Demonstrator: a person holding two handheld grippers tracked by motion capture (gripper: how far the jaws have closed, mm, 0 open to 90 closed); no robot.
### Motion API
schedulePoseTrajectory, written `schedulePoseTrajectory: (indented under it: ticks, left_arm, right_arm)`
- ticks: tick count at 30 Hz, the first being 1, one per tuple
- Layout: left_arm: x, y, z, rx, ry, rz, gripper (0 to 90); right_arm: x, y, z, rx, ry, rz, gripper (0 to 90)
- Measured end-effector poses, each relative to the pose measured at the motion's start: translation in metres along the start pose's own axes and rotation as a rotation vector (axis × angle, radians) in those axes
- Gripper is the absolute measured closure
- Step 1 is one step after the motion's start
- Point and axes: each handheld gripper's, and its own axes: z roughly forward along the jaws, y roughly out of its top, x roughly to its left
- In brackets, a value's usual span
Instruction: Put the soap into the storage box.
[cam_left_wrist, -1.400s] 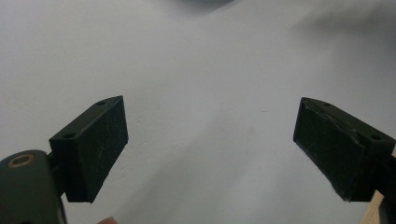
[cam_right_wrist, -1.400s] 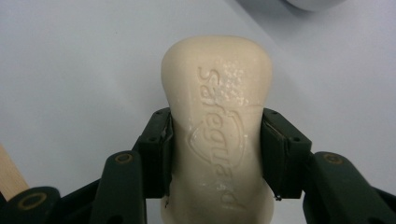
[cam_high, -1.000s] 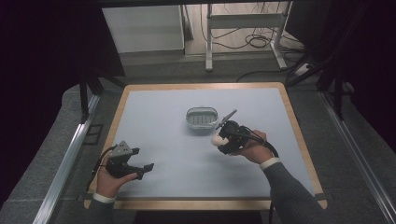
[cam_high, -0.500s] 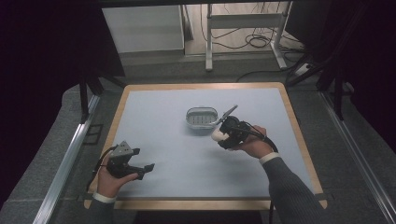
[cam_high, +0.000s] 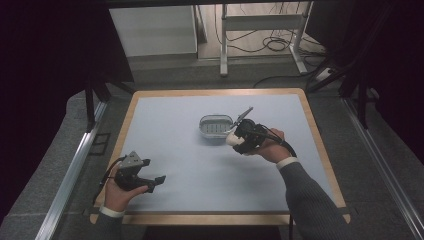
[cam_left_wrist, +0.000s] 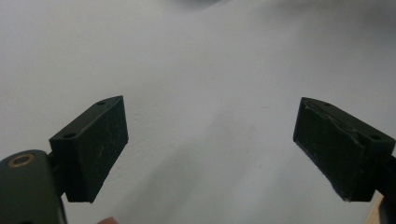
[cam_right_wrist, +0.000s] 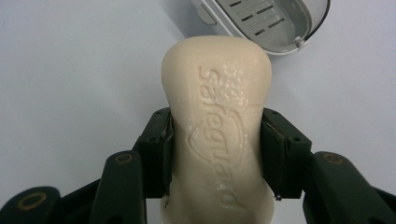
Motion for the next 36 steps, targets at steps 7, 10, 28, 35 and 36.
schedulePoseTrajectory:
  ticks: [7, 10, 28, 35, 36]
  left_arm:
    - [0.001, 0.0, -0.001, 0.0, 0.002, 0.0, 10.7]
    - [0.001, 0.0, 0.0, 0.0, 0.001, -0.001, 10.7]
    - [0.0, 0.0, 0.001, 0.006, 0.001, 0.003, 10.7]
    - [0.0, 0.0, 0.001, 0.007, 0.002, 0.003, 10.7]
    - [0.0, 0.0, 0.001, 0.006, 0.002, 0.003, 10.7]
  right_arm:
    - [-0.007, 0.007, 0.005, -0.005, 0.0, -0.001, 49.1]
    - [-0.009, 0.011, 0.007, -0.008, 0.004, -0.009, 49.1]
    - [-0.023, 0.028, 0.018, -0.02, 0.016, -0.032, 49.1]
    - [-0.027, 0.034, 0.02, -0.021, 0.02, -0.04, 49.1]
    - [-0.027, 0.035, 0.021, -0.014, 0.021, -0.037, 49.1]
